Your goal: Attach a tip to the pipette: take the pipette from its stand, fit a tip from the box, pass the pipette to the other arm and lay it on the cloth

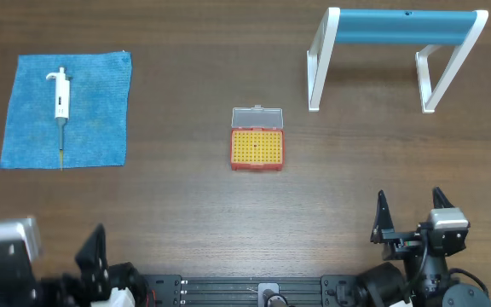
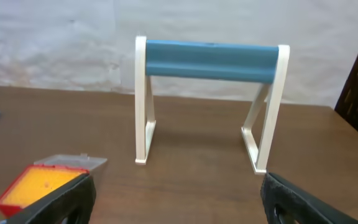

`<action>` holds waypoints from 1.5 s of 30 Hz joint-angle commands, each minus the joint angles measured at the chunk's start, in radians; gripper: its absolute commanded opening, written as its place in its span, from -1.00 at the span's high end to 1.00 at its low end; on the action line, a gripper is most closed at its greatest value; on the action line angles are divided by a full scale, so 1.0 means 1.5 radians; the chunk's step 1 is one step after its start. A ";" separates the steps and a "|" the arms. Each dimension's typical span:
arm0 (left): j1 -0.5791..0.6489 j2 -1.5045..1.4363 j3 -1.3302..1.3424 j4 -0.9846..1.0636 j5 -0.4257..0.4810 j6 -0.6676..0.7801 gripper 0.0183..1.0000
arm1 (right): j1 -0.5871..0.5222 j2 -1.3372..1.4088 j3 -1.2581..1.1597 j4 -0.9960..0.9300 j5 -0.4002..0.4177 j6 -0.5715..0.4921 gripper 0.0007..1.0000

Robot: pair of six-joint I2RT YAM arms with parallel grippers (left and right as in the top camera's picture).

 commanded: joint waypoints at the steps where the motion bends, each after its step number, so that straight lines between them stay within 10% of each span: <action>1: 0.001 -0.041 -0.007 -0.004 0.007 -0.011 -0.99 | 0.003 0.004 -0.007 -0.048 0.006 -0.007 -0.72; 23: -0.011 -0.059 -0.114 0.076 0.044 -0.006 -0.99 | 0.003 0.004 -0.008 -0.171 0.006 -0.007 -0.72; 35: -0.116 -0.356 -0.962 1.097 0.044 -0.081 -0.99 | 0.003 0.004 -0.007 -0.171 0.006 -0.007 -0.72; 45: -0.117 -0.446 -1.171 1.218 -0.010 -0.117 -0.99 | 0.003 0.004 -0.007 -0.171 0.006 -0.007 -0.72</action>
